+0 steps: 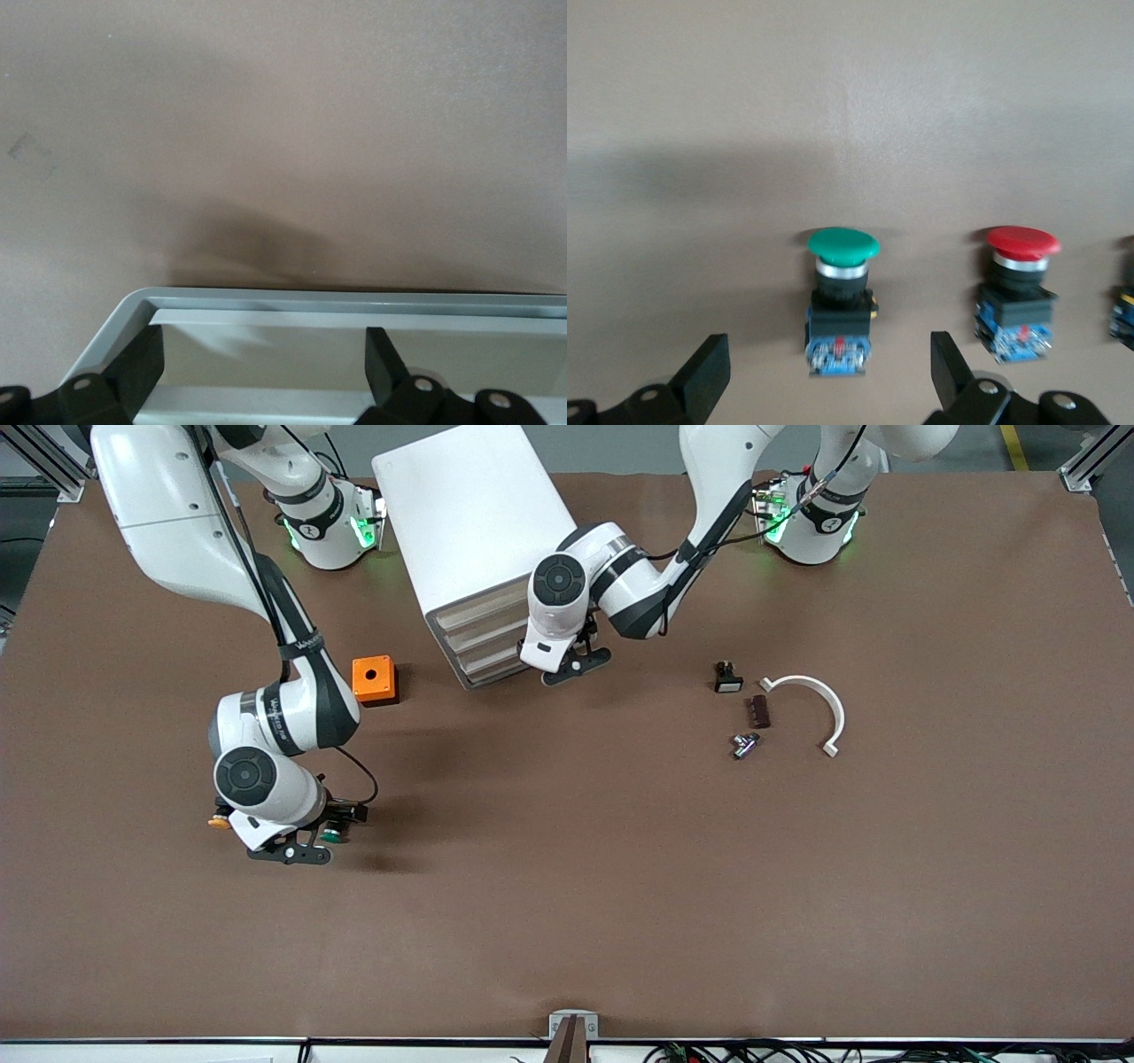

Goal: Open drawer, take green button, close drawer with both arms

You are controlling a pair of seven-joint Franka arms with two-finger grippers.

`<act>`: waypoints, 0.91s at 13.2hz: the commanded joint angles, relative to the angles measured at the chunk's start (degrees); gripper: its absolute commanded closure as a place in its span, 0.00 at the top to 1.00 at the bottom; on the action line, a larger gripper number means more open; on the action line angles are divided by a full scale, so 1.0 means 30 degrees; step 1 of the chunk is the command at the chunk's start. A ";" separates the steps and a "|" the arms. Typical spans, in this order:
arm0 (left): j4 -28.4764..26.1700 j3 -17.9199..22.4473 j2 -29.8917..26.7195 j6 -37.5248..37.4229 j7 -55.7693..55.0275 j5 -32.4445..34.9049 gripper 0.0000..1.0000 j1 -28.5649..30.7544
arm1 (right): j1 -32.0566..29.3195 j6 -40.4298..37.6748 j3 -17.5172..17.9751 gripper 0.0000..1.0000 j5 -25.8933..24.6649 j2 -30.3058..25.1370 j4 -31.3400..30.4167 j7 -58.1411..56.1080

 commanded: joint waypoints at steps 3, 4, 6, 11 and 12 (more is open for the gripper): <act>0.0784 0.0575 -0.0156 0.0011 -0.1084 0.0289 1.00 0.0852 | -0.0042 -0.4731 0.0521 1.00 0.1024 -0.4626 -0.0037 0.0437; 0.1254 0.0955 -0.0185 -0.0019 -0.0970 0.0406 1.00 0.1466 | -0.0129 -0.6166 0.0549 1.00 0.1465 -0.5505 0.0168 0.0291; 0.1842 0.1397 -0.0388 -0.0048 -0.0968 0.2008 1.00 0.2929 | -0.0130 -0.8193 0.0520 1.00 0.1704 -0.7350 0.0200 0.0260; 0.3333 0.1398 -0.1763 -0.1712 -0.0794 0.7114 1.00 0.7763 | -0.0976 -1.0659 0.0374 1.00 0.1704 -0.9847 0.0579 -0.0699; 0.3744 0.1369 -0.2115 -0.2269 -0.0184 0.7116 1.00 0.8757 | -0.1472 -1.0895 0.0374 1.00 0.1704 -0.9965 0.0697 -0.1663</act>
